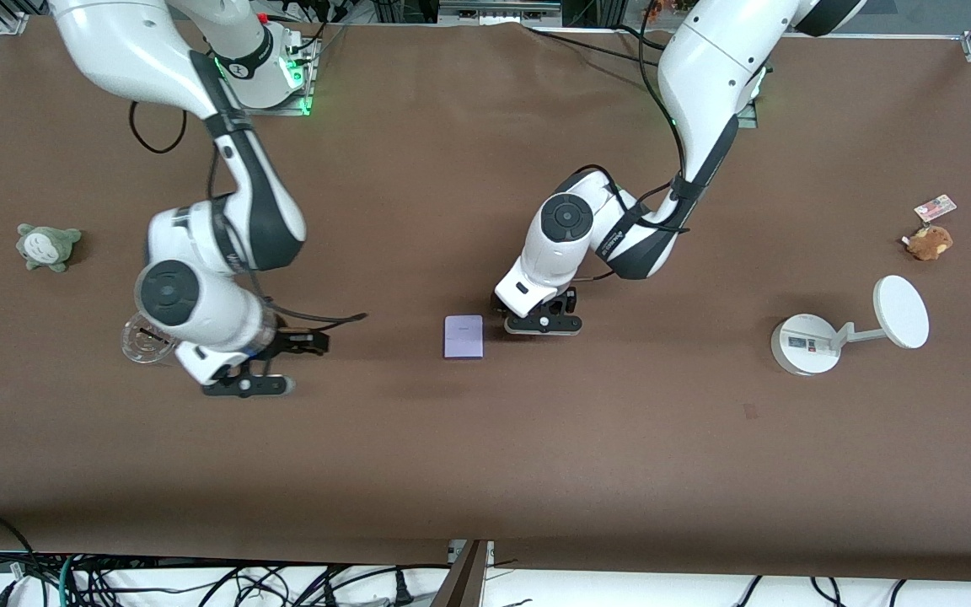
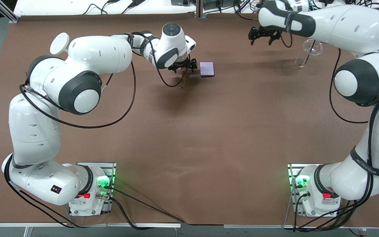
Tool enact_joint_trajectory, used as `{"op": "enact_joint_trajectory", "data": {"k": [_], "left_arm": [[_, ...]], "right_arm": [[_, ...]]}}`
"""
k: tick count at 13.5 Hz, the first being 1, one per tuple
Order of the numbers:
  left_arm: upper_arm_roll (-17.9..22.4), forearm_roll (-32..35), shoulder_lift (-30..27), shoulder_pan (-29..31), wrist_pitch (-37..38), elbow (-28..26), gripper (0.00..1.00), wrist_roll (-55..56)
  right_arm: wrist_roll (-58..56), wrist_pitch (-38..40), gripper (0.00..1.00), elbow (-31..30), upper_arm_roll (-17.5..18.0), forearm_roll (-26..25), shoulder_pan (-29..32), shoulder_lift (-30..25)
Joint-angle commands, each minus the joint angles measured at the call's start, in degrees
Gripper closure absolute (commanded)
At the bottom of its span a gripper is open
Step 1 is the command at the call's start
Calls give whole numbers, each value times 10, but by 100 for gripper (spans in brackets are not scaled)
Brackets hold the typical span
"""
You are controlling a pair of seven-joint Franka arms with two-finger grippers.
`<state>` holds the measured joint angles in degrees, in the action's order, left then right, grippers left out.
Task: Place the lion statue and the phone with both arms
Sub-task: 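Reach the left gripper to the lion while the right gripper reaches the phone, then grasp the lion figurine with the left gripper while the right gripper grasps the phone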
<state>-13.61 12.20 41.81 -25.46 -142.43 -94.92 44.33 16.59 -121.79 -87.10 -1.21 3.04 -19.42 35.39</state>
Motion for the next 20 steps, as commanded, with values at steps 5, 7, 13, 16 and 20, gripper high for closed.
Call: {"op": "enact_joint_trajectory", "data": {"k": [5,7,13,16,20], "left_arm": [[3,32,10,-4,-18,9,67,9],[4,32,9,-2,-14,9,84,4],[4,32,-62,51,103,11,88,-69],[4,31,-107,109,200,11,87,-173],[3,24,-132,214,239,11,87,-341]], "right_arm": [[90,-56,0,17,-4,7,-76,46],[116,-70,0,17,-4,7,-92,55],[169,-118,0,17,-4,7,-136,80],[203,-164,0,19,-4,6,-163,101],[242,-173,0,60,-5,1,-199,136]]}}
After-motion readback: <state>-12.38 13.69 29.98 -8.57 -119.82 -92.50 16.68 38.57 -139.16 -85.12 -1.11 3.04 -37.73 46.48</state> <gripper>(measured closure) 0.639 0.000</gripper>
